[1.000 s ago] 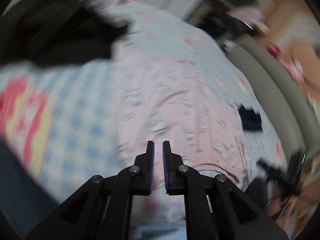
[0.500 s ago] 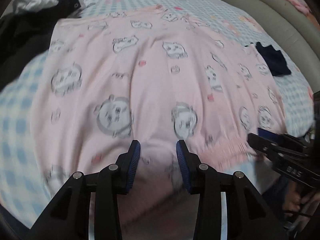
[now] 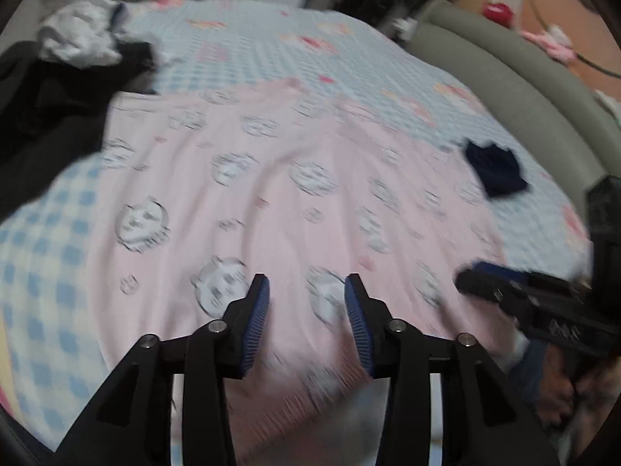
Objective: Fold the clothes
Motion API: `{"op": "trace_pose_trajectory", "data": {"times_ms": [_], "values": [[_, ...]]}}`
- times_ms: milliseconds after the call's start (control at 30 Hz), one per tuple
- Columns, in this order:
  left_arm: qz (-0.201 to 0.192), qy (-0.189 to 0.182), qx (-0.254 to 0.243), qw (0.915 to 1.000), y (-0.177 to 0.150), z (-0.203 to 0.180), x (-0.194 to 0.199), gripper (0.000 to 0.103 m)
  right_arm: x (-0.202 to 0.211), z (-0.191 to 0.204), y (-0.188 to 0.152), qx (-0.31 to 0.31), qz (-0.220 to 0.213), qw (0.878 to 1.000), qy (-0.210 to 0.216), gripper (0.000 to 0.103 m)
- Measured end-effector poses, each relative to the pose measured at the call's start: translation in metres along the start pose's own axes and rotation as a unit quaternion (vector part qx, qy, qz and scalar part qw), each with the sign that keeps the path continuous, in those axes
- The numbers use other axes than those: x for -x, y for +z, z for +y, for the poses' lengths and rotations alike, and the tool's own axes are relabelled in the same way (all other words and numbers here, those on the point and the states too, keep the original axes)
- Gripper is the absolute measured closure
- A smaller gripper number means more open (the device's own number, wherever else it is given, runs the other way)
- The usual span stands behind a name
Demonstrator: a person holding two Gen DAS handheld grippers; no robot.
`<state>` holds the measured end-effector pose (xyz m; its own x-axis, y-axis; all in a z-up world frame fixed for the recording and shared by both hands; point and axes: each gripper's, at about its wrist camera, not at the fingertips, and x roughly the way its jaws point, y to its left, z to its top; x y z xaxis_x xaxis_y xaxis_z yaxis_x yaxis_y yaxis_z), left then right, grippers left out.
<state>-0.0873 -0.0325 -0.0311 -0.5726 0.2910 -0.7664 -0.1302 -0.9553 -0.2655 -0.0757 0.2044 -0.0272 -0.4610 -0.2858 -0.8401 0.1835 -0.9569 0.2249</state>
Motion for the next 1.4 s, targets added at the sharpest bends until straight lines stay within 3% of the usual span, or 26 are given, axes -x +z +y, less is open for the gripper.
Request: {"op": "trace_pose_trajectory", "data": {"times_ms": [67, 133, 267, 400, 500, 633, 733, 767, 833, 1000, 1133, 1200, 1300, 1400], "values": [[0.016, 0.013, -0.009, 0.9998, -0.009, 0.000, -0.013, 0.047, -0.014, 0.002, 0.002, 0.005, 0.018, 1.000, -0.013, 0.058], [0.059, 0.018, -0.011, 0.9981, -0.023, 0.002, -0.027, 0.045, -0.030, 0.003, -0.006, 0.015, 0.040, 0.998, -0.037, 0.058], [0.071, 0.023, -0.034, 0.9966, -0.038, -0.001, -0.008, 0.043, -0.032, -0.005, -0.033, 0.010, 0.042, 0.998, -0.042, 0.055], [0.027, -0.027, -0.040, 0.9985, -0.043, -0.004, 0.032, 0.042, -0.006, -0.014, -0.043, -0.002, 0.032, 0.999, -0.020, 0.055], [-0.007, -0.003, -0.027, 0.9996, -0.028, 0.000, 0.036, 0.038, 0.012, -0.023, -0.030, -0.019, 0.000, 1.000, -0.015, 0.054], [0.048, 0.004, 0.015, 0.9987, -0.028, 0.013, 0.001, 0.038, 0.002, -0.025, -0.007, -0.015, 0.001, 0.999, -0.038, 0.051], [0.086, 0.010, 0.043, 0.9953, -0.028, 0.022, -0.023, 0.038, -0.031, -0.023, -0.012, -0.004, 0.049, 0.998, -0.042, 0.036], [0.084, 0.015, 0.033, 0.9958, -0.031, 0.019, -0.020, 0.038, -0.042, -0.023, -0.019, 0.000, 0.063, 0.997, -0.044, 0.036], [0.082, 0.022, 0.015, 0.9963, -0.037, 0.013, -0.013, 0.038, -0.042, -0.023, -0.036, 0.015, 0.038, 0.998, -0.051, 0.036], [0.073, -0.012, 0.018, 0.9971, -0.041, 0.019, 0.009, 0.037, -0.016, -0.026, -0.049, 0.001, 0.029, 0.999, -0.042, 0.036], [0.039, -0.039, 0.012, 0.9984, -0.027, 0.019, 0.025, 0.037, 0.006, -0.023, -0.035, -0.012, 0.012, 1.000, -0.012, 0.037], [0.031, -0.029, 0.010, 0.9990, -0.016, 0.018, 0.025, 0.037, 0.009, -0.019, -0.023, -0.006, -0.002, 1.000, -0.009, 0.037], [0.046, -0.015, 0.023, 0.9986, -0.012, 0.022, 0.007, 0.037, -0.007, -0.019, -0.013, -0.001, 0.008, 1.000, -0.030, 0.037], [0.096, -0.012, 0.037, 0.9946, -0.034, 0.029, -0.016, 0.038, -0.033, -0.024, -0.025, -0.007, 0.044, 0.998, -0.045, 0.036]]}}
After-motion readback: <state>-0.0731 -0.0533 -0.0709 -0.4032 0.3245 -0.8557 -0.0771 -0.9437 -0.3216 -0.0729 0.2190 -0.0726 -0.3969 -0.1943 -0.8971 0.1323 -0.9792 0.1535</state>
